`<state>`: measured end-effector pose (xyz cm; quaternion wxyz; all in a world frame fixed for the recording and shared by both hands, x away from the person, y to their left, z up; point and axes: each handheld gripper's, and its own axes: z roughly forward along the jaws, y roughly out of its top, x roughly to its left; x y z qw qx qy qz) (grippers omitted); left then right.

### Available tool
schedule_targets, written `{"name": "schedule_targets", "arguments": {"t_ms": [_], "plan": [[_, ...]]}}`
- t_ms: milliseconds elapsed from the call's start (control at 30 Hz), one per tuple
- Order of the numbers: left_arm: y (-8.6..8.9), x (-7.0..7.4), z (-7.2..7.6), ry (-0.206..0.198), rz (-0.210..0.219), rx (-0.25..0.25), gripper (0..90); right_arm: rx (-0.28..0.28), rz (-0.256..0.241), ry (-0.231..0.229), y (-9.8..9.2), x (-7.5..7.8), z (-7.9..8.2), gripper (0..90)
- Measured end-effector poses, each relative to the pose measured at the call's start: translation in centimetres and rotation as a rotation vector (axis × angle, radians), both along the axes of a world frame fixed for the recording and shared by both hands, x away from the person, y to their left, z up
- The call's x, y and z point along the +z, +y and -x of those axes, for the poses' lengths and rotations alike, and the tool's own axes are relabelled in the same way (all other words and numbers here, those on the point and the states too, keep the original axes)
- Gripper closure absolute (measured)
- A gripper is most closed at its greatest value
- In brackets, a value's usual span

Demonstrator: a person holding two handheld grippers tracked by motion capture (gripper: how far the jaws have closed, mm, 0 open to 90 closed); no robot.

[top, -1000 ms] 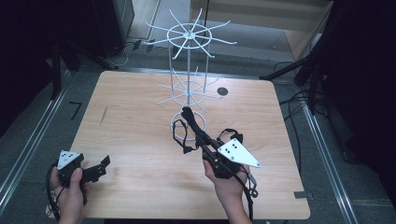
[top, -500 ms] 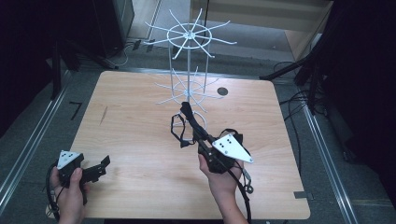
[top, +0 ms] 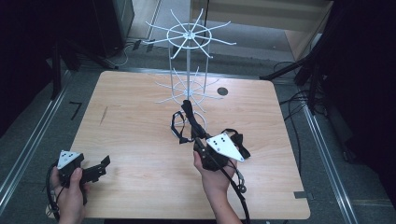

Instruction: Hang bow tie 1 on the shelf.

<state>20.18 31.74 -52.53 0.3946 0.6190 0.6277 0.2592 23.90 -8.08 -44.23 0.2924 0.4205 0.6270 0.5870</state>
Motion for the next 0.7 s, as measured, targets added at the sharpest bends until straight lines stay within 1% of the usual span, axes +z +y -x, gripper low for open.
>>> {"name": "schedule_targets", "arguments": {"t_ms": [200, 633, 700], "plan": [[0.0, 0.0, 0.0, 0.001, 0.0, 0.0, 0.0, -0.033, 0.007, 0.016, 0.8, -0.5, -0.6, 78.5], [0.0, 0.0, 0.0, 0.001, 0.002, 0.001, 0.0, -0.048, 0.047, 0.06, 1.4, -1.8, -1.7, 76.6], [0.0, 0.0, 0.0, 0.003, 0.0, -0.002, 0.0, -0.047, 0.057, 0.075, 1.4, -2.2, -1.8, 76.2]]}}
